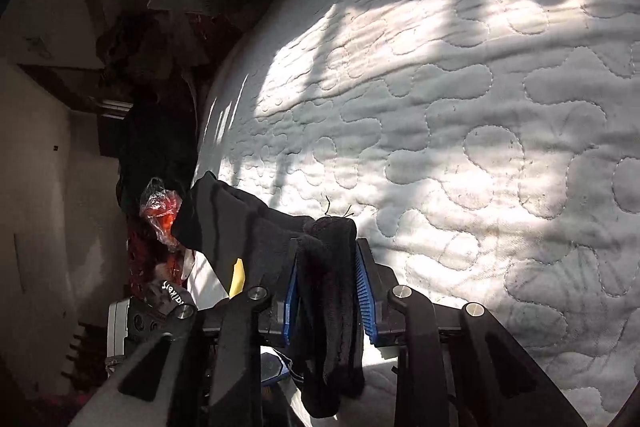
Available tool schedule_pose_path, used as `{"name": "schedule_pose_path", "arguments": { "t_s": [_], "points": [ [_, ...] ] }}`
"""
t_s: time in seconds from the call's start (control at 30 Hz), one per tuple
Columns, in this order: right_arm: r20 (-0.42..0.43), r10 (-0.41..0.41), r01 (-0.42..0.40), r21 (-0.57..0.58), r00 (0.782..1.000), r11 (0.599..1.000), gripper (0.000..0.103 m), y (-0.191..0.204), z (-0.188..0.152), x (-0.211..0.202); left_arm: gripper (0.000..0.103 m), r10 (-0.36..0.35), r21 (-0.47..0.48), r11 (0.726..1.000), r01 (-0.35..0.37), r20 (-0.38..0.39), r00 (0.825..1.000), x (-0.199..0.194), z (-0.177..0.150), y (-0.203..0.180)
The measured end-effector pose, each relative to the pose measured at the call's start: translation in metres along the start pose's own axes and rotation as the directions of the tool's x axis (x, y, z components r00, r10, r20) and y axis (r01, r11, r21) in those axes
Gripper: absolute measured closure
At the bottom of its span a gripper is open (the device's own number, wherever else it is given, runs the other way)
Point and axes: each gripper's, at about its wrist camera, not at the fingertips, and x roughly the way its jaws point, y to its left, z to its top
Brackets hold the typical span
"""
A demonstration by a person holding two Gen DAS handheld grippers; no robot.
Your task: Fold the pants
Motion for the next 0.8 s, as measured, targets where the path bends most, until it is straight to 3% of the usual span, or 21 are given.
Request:
{"name": "schedule_pose_path", "arguments": {
  "t_s": [0.1,0.2,0.27,0.33,0.53,0.7,0.77,0.8],
  "points": [
    [-0.002,0.007,-0.007,0.002,1.0,1.0,0.077,-0.001,0.0,0.0,0.048,0.006,0.035,0.999,-0.007,0.031,1.0,0.006,0.006,-0.007],
    [-0.003,0.012,-0.012,0.008,1.0,1.0,0.077,-0.005,0.0,-0.002,0.046,0.001,-0.033,0.999,-0.001,0.0,1.0,0.016,0.02,-0.007],
    [-0.001,0.013,-0.013,0.008,1.0,1.0,0.077,-0.008,0.0,-0.005,0.03,-0.022,-0.054,0.998,0.022,-0.006,1.0,0.017,0.023,-0.01],
    [-0.002,0.016,-0.016,0.011,1.0,1.0,0.076,-0.009,0.001,-0.006,0.023,-0.028,-0.074,0.997,0.028,-0.003,1.0,0.019,0.025,-0.015],
    [0.0,0.029,-0.029,0.018,1.0,0.999,0.076,-0.012,0.001,-0.009,0.021,-0.084,-0.122,0.989,0.081,-0.023,0.996,0.021,0.041,-0.02],
    [0.014,0.076,-0.077,0.04,0.997,0.996,0.076,-0.021,-0.001,-0.013,0.029,-0.121,-0.119,0.986,0.114,-0.057,0.991,0.019,0.045,-0.015],
    [0.014,0.083,-0.084,0.037,0.996,0.996,0.076,-0.023,-0.001,-0.014,0.052,-0.133,-0.074,0.989,0.129,-0.047,0.99,0.015,0.048,-0.018],
    [0.014,0.083,-0.083,0.036,0.996,0.996,0.076,-0.023,-0.002,-0.014,0.052,-0.13,-0.06,0.99,0.127,-0.047,0.99,0.014,0.048,-0.019]
  ]
}}
